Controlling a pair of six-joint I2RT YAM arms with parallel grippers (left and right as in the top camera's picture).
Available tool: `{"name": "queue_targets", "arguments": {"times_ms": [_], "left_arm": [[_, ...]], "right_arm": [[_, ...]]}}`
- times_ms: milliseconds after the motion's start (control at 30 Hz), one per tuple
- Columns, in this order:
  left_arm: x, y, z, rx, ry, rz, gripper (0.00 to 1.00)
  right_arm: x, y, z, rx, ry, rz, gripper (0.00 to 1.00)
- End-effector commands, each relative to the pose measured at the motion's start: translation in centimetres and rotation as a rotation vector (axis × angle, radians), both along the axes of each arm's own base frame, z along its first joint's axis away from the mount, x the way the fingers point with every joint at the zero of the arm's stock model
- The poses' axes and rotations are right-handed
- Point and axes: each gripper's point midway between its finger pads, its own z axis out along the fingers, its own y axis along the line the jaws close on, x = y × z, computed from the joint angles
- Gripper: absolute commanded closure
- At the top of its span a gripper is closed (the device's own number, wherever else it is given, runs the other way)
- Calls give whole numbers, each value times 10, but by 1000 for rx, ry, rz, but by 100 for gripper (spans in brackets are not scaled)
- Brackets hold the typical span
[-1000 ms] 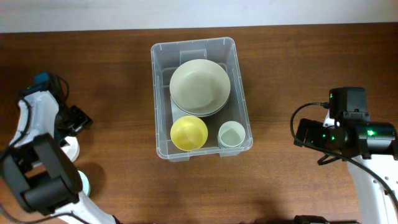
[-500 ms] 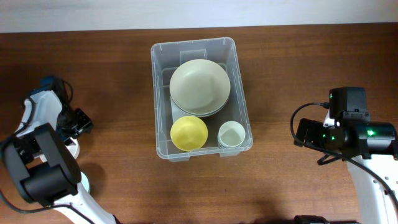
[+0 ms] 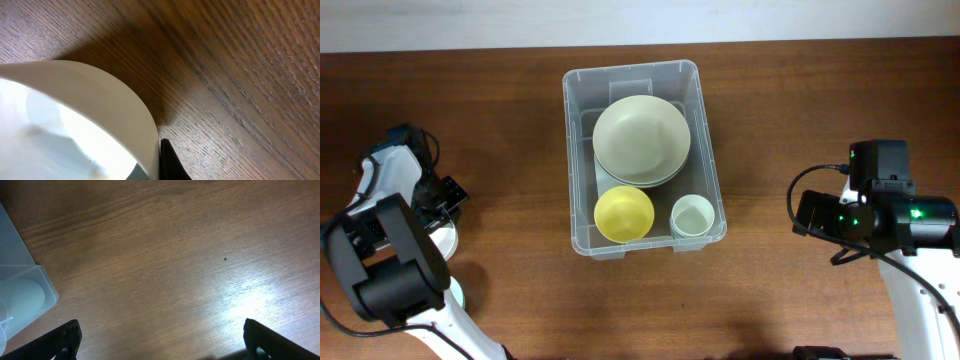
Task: Pack container
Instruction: 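Move the left gripper to the white bowl and grasp its rim, then lower the white bowl into the yellow bowl and release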
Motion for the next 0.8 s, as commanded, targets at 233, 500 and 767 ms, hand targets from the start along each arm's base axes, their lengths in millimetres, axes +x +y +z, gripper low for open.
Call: {"name": "queue_targets", "arguments": {"times_ms": [233, 500, 767], "left_arm": [[58, -56, 96, 38, -213, -197, 99], [55, -223, 213, 13, -492, -611, 99], [7, -355, 203, -87, -469, -917, 99]], "right_arm": [[0, -2, 2, -3, -9, -8, 1], [0, -2, 2, -2, -10, -9, 1], [0, -2, 2, -2, -10, -8, 1]]}}
